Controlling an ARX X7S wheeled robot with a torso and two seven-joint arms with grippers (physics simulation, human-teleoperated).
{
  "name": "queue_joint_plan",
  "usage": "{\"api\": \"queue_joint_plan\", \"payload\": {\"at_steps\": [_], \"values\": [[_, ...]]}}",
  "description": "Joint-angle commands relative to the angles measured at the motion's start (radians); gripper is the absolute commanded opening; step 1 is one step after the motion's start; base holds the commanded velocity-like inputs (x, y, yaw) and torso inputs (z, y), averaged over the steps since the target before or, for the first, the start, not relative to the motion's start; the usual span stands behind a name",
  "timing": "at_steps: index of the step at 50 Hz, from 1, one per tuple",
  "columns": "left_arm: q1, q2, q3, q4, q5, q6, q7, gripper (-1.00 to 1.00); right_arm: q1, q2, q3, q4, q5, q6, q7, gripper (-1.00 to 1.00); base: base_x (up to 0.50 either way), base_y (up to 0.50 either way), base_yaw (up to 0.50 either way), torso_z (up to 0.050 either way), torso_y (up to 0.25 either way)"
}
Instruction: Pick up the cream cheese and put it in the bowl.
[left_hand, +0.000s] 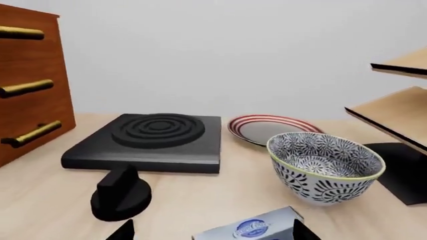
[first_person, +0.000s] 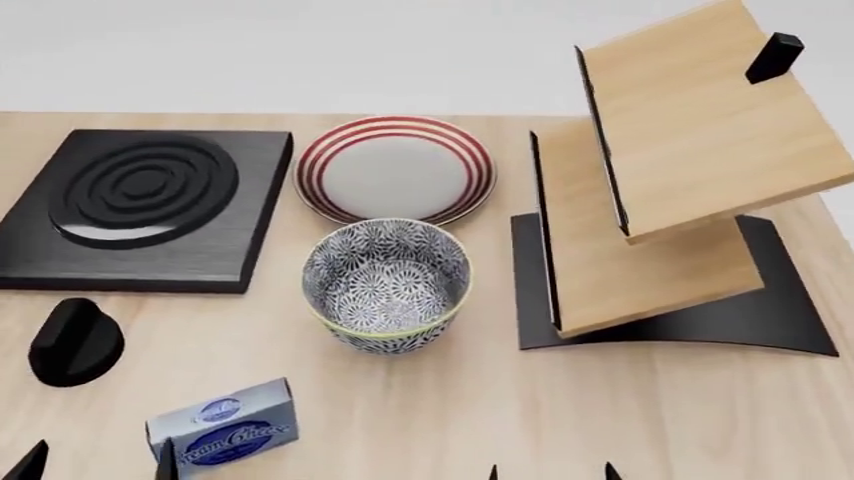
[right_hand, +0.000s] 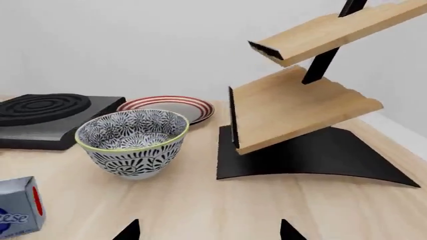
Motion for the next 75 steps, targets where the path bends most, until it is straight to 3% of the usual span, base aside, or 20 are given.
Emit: {"api": "queue_joint_plan", "payload": {"at_steps": [1, 13, 43, 56, 75], "values": [[0.003, -0.009, 0.008, 0.005, -0.001, 0.002, -0.010, 1.00, -0.007, 0.008, -0.010, -0.013, 0.006, -0.001, 0.007, 1.00, 0.00, 0.50, 0.00, 0.000, 0.000], [-0.001, -0.019, 0.018, 0.010, -0.011, -0.015, -0.007, 1.00, -0.003, 0.017, -0.015, -0.013, 0.019, -0.006, 0.005, 1.00, 0.01, 0.45, 0.00, 0.000, 0.000], [0.004, -0.040, 0.034, 0.021, -0.025, -0.013, -0.013, 1.00, -0.015, 0.038, -0.036, -0.034, 0.034, -0.018, 0.008, 1.00, 0.27, 0.00, 0.00, 0.000, 0.000], [0.005, -0.061, 0.033, 0.070, -0.040, -0.058, -0.023, 1.00, -0.032, 0.054, -0.038, -0.070, 0.041, -0.025, 0.016, 1.00, 0.01, 0.00, 0.00, 0.000, 0.000], [0.013, -0.074, 0.037, 0.086, -0.045, -0.057, -0.031, 1.00, -0.029, 0.060, -0.048, -0.067, 0.047, -0.029, 0.025, 1.00, 0.00, 0.00, 0.00, -0.010, -0.244]]}}
